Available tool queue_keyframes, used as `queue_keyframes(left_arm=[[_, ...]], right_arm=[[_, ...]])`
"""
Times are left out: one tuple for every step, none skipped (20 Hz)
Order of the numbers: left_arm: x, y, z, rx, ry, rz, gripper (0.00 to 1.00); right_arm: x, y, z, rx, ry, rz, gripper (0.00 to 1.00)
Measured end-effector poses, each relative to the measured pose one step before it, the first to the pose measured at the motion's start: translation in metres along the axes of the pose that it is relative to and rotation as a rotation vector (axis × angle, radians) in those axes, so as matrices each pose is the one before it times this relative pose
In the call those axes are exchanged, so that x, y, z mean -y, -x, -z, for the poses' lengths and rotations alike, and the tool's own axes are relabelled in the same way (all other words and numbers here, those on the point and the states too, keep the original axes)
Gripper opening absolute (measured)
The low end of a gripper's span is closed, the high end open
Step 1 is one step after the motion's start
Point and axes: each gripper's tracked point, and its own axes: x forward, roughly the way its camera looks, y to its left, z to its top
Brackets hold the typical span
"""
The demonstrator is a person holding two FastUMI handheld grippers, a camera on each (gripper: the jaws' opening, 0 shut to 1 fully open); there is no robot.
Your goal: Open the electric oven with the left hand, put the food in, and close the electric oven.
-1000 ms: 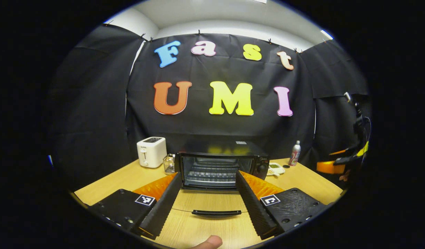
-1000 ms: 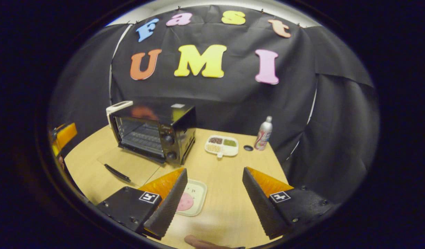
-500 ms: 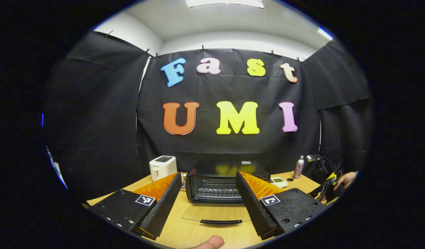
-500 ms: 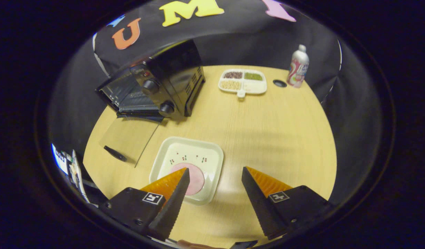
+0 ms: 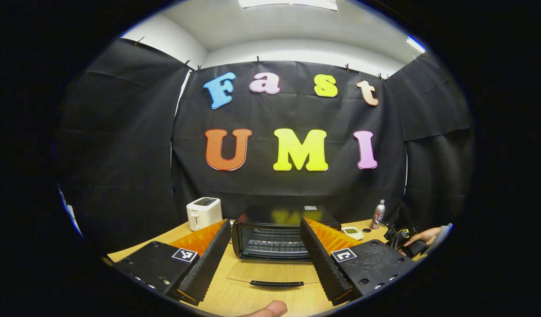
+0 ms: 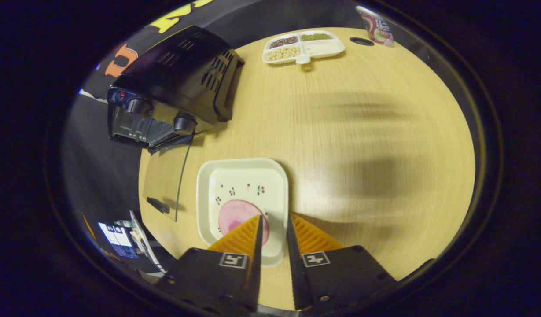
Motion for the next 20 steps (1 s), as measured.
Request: queue_keyframes(left_arm=[[-0.00130, -0.00105, -0.00006, -0.00162, -0.00258, -0.00686, 0.94], [-0.00092, 0.00025, 0.00050, -0.00151, -0.00215, -0.00771, 0.94], [0.00043, -0.00012, 0.00101, -0.00272, -0.00058, -0.00179, 0.95], [0.00234, 0.00028, 0.00118, -0.00292, -0.00139, 0.00349, 0.95], [0.00074, 0.00032, 0.00031, -0.00031, -0.00216, 0.00104, 0.95], [0.00003, 0.00079, 0.00090, -0.00174, -0.00449, -0.00060, 0.95], [-0.00007, 0.00174, 0.00106, -0.00367, -0.00391, -0.00227, 0.95], [-0.00083, 0.00043, -0.00092, 0.00057, -0.00322, -0.00087, 0.95], [-0.00038, 0.00237, 0.00068, 0.00057, -0.00203, 0.00026, 0.95], [-0.00063, 0.00174, 0.00156, -0.00118, -0.00105, 0.00064, 0.95], [-0.00009, 0.00079, 0.00071, -0.00277, -0.00089, 0.00177, 0.95], [-0.00029, 0.00185, -0.00077, 0.00030, -0.00219, 0.00249, 0.95], [0.00025, 0.00220, 0.00082, 0.00013, -0.00281, 0.00097, 0.95], [-0.00105, 0.00309, 0.00071, -0.00007, -0.00272, 0.00144, 0.95], [-0.00070, 0.00149, 0.00052, -0.00038, -0.00334, 0.00221, 0.95], [0.00011, 0.00270, -0.00004, 0.00059, -0.00299, 0.00136, 0.95], [-0.00126, 0.00341, -0.00058, 0.00150, -0.00156, -0.00216, 0.95], [-0.00340, 0.00290, 0.00024, 0.00185, -0.00103, -0.00328, 0.95], [-0.00141, 0.00238, -0.00001, -0.00037, -0.00056, -0.00059, 0.95], [-0.00155, 0.00231, -0.00152, 0.00347, 0.00254, -0.00102, 0.95]], right_arm=[[0.00518, -0.00115, -0.00438, -0.00947, -0.00807, -0.00751, 0.13], [0.00242, 0.00517, -0.00113, -0.01351, -0.02318, -0.02860, 0.02], [0.00061, -0.00083, -0.00238, -0.01443, -0.01345, -0.02958, 0.04], [-0.00133, 0.00155, 0.00060, -0.00980, -0.01488, -0.02703, 0.02], [-0.00052, 0.00056, -0.00068, -0.00061, -0.02423, -0.02521, 0.04], [-0.00054, 0.00064, 0.00338, 0.00197, -0.01970, -0.02134, 0.01], [-0.00024, 0.00024, 0.00274, 0.00460, -0.01610, -0.01641, 0.04], [-0.00168, -0.00036, 0.00230, 0.00305, -0.01749, -0.01503, 0.04], [-0.00089, 0.00006, 0.00049, 0.00605, -0.01518, -0.01366, 0.02], [-0.00046, -0.00128, 0.00209, -0.00111, -0.01013, -0.01001, 0.00], [-0.00022, -0.00141, -0.00011, 0.00712, -0.01337, -0.00660, 0.00], [-0.00047, -0.00012, -0.00117, 0.01111, -0.00701, -0.00422, 0.01], [0.00075, 0.00127, 0.00057, 0.01044, 0.00154, -0.00047, 0.04], [0.00111, 0.00170, -0.00182, 0.01564, -0.00160, 0.00406, 0.04], [-0.00171, 0.00293, -0.00055, 0.02242, 0.00467, 0.00409, 0.04], [-0.00131, 0.00276, -0.00052, 0.01426, 0.00899, 0.00113, 0.04], [-0.00214, 0.00362, 0.00038, 0.01384, 0.00666, -0.00353, 0.04], [-0.00401, 0.00420, 0.00259, 0.00960, 0.00431, -0.00712, 0.01], [-0.00461, 0.00445, 0.00157, 0.00615, 0.00393, -0.00853, 0.00], [-0.00810, 0.00919, 0.01017, 0.00459, 0.00531, -0.01120, 0.04]])
